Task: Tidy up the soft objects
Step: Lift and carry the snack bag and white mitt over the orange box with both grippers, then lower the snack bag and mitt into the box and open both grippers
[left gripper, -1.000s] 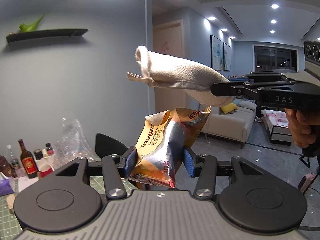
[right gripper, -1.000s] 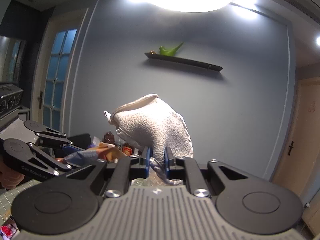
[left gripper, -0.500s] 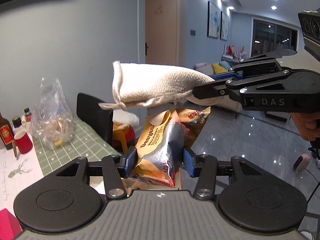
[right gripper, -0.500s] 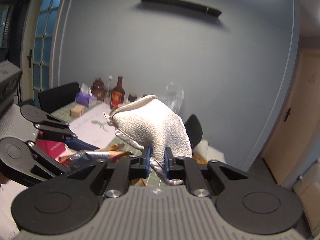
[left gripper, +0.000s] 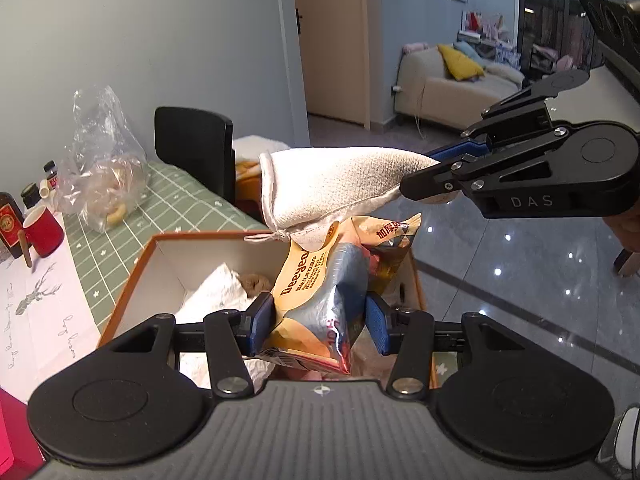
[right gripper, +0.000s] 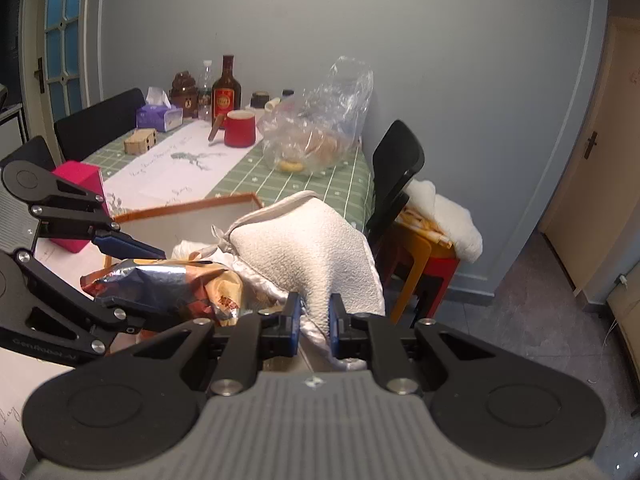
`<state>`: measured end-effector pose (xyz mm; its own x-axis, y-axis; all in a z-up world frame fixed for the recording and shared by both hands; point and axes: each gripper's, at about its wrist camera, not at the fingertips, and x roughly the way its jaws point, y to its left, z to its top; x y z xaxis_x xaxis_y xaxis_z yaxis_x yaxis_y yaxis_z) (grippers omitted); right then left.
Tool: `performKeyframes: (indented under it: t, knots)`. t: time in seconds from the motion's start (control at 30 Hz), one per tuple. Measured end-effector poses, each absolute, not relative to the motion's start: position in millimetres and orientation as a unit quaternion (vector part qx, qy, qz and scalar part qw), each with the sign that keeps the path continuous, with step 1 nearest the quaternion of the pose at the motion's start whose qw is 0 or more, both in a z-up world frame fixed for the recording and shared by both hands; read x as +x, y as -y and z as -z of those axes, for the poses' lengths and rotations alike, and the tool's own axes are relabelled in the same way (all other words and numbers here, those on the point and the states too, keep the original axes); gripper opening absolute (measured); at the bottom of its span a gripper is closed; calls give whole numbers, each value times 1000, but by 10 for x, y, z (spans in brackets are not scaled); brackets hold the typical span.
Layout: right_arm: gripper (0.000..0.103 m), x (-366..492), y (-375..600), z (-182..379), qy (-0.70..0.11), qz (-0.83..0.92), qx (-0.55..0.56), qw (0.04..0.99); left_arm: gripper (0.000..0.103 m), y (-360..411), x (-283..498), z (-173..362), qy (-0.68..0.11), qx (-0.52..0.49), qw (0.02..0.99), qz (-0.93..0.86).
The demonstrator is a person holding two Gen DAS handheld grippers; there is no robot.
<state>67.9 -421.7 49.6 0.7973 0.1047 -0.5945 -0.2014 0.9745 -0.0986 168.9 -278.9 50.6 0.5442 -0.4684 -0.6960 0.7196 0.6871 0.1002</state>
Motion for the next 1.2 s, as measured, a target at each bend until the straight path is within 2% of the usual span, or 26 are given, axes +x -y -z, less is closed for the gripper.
performKeyframes:
  t: [0.77, 1.2]
  knots:
    - [12, 1077, 3876, 139, -382, -126, -108, 909, 55, 2873, 1775, 87, -393, 293, 806, 332]
    - [13, 1264, 3789, 403, -436, -170, -81, 880, 54, 2931, 1818, 278, -420, 330, 776, 335]
